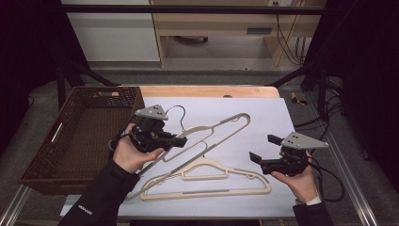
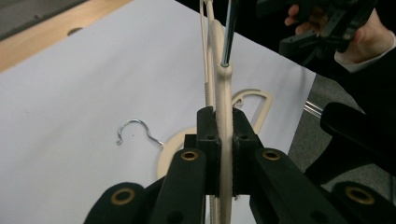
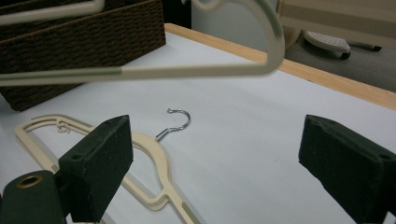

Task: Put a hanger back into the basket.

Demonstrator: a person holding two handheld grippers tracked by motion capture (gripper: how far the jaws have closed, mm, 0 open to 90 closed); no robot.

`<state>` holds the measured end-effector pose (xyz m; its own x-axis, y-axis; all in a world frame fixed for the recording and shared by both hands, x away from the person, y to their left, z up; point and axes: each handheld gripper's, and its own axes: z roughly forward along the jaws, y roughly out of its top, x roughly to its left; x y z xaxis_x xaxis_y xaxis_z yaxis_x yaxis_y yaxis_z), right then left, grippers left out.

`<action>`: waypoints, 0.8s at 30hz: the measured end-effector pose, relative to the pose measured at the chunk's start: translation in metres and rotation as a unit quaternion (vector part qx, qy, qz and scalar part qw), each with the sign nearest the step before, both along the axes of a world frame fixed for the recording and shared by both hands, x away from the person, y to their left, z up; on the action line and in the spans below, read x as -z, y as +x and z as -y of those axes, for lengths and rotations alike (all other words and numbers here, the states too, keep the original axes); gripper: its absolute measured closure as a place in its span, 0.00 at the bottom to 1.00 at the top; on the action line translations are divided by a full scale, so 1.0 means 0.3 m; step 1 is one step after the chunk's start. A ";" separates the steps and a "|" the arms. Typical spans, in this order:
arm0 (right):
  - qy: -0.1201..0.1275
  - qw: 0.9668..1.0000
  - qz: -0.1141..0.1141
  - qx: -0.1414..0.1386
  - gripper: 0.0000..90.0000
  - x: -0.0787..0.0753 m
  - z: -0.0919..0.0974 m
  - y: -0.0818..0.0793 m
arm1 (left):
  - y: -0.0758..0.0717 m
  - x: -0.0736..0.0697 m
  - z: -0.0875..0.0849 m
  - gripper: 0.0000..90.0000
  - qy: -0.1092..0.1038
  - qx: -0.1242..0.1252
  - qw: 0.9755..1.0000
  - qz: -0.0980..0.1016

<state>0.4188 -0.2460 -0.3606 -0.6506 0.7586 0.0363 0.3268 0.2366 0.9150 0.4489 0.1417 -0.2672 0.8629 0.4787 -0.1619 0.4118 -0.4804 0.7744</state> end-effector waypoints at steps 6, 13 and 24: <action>0.001 1.000 -0.013 0.020 0.09 0.046 0.023 0.000 | 0.002 -0.076 -0.057 0.95 -0.013 -0.020 0.999 0.026; -0.002 0.999 -0.031 0.038 0.08 0.098 0.034 0.019 | 0.016 -0.147 -0.151 0.95 -0.024 -0.050 0.997 0.051; -0.004 0.999 -0.030 0.043 0.07 0.104 0.031 0.019 | 0.042 -0.239 -0.307 0.95 -0.018 -0.099 0.991 0.089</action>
<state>0.4245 -0.2554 -0.3917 -0.5798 0.8120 0.0678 0.4010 0.2119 0.8912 0.4613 0.2338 -0.1956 0.7687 0.6386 -0.0361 0.3514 -0.3745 0.8581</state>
